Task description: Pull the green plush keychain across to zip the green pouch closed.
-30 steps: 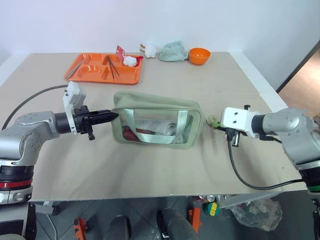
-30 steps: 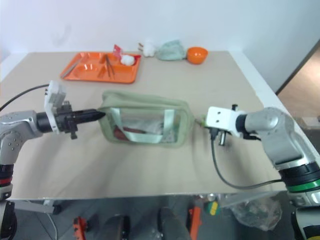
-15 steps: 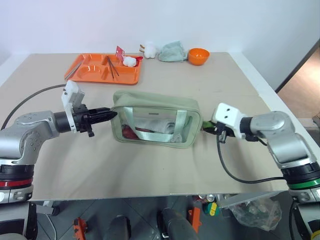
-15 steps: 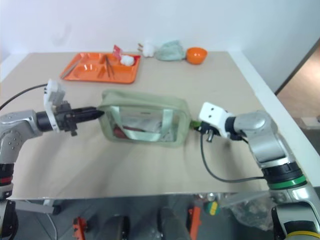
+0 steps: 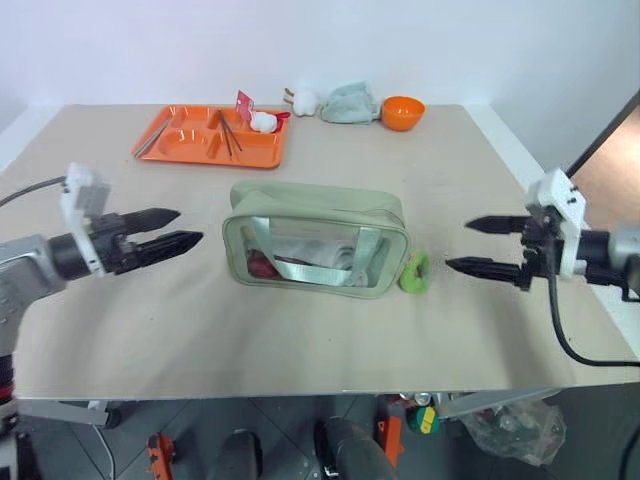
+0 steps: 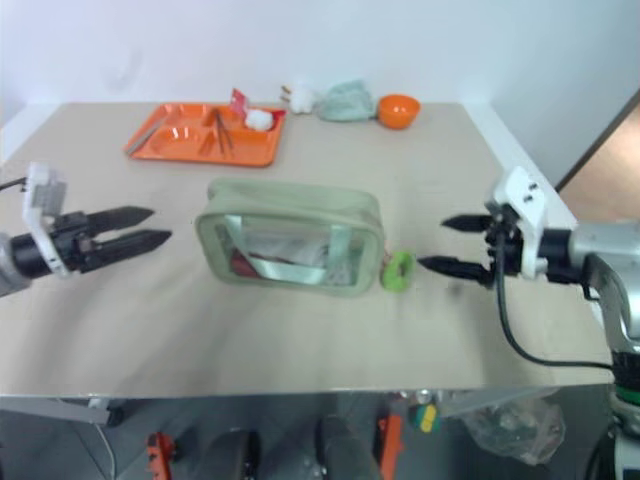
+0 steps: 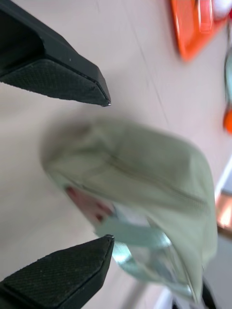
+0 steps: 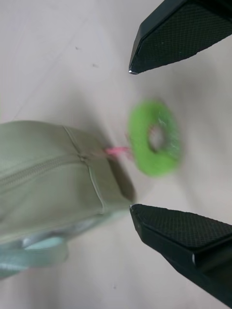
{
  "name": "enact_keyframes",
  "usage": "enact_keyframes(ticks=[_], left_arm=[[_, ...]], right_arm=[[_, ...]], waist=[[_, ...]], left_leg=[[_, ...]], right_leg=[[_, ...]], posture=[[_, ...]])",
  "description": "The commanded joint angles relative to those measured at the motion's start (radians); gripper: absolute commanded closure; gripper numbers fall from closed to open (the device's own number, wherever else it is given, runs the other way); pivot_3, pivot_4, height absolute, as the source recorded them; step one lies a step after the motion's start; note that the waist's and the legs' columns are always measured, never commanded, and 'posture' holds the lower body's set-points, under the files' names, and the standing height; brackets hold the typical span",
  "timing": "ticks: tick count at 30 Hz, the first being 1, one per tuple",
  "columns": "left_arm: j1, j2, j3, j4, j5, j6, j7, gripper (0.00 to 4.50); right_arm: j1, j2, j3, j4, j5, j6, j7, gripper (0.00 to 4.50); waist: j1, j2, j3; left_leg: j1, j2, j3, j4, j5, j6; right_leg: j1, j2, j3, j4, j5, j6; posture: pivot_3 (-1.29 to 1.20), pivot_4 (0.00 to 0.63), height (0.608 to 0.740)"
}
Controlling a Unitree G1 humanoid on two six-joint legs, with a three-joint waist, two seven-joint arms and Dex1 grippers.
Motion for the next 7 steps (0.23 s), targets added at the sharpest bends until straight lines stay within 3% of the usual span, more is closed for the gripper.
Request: enact_keyframes(ticks=[1, 7], left_arm=[[0.011, 0.006, 0.088, 0.037, -0.002, -0.048, 0.020, 0.01], [0.033, -0.037, 0.080, 0.077, 0.002, -0.077, 0.044, 0.01]], right_arm=[[0.002, -0.005, -0.128, -0.119, 0.118, 0.062, -0.042, 0.00], [0.030, 0.017, -0.087, -0.137, 0.122, 0.056, -0.136, 0.00]], waist=[[0.000, 0.000, 0.000], [0.001, -0.001, -0.001]], left_leg=[[0.001, 0.000, 0.000, 0.000, 0.000, 0.000], [0.003, -0.001, 0.000, 0.001, 0.001, -0.001]], right_leg=[[0.000, 0.000, 0.000, 0.000, 0.000, 0.000], [0.002, 0.000, -0.001, 0.000, 0.002, 0.000]], posture=[[0.00, 0.150, 0.740], [0.00, 0.150, 0.740]])
